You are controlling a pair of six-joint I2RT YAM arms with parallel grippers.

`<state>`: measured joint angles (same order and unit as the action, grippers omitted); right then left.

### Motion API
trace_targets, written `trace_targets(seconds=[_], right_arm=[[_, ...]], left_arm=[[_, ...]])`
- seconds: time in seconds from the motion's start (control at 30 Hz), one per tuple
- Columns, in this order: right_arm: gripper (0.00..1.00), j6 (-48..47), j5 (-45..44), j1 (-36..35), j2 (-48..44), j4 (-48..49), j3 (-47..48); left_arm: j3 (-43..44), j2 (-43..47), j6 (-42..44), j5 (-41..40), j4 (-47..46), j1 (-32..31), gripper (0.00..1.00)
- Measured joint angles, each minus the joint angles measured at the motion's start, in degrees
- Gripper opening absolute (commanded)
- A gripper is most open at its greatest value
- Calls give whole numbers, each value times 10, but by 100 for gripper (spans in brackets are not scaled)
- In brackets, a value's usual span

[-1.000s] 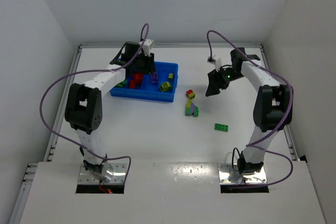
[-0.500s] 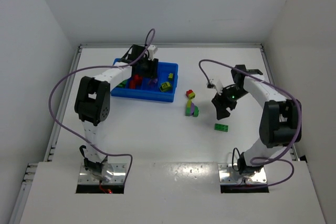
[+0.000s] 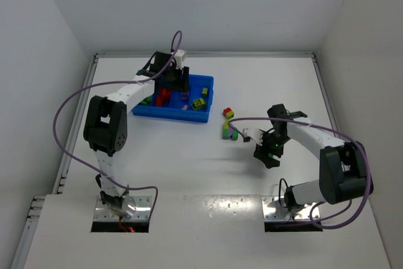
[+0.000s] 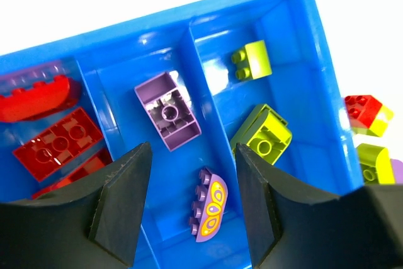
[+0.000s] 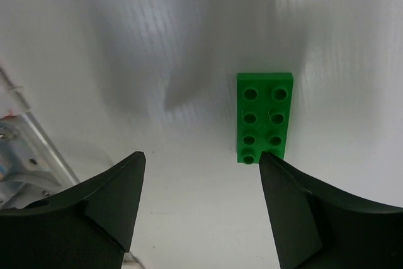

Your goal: Sort the legos into containers by color

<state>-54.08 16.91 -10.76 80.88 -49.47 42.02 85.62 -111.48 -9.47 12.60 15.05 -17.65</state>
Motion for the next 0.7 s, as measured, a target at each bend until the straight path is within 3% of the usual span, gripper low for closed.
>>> trace_targets(seconds=[0.3, 0.7], right_arm=[[73, 59, -60, -19, -3, 113, -31], [65, 74, -73, -28, 49, 131, -28]], left_arm=[[-7, 14, 2, 1, -10, 1, 61], [-12, 14, 2, 8, -10, 1, 61]])
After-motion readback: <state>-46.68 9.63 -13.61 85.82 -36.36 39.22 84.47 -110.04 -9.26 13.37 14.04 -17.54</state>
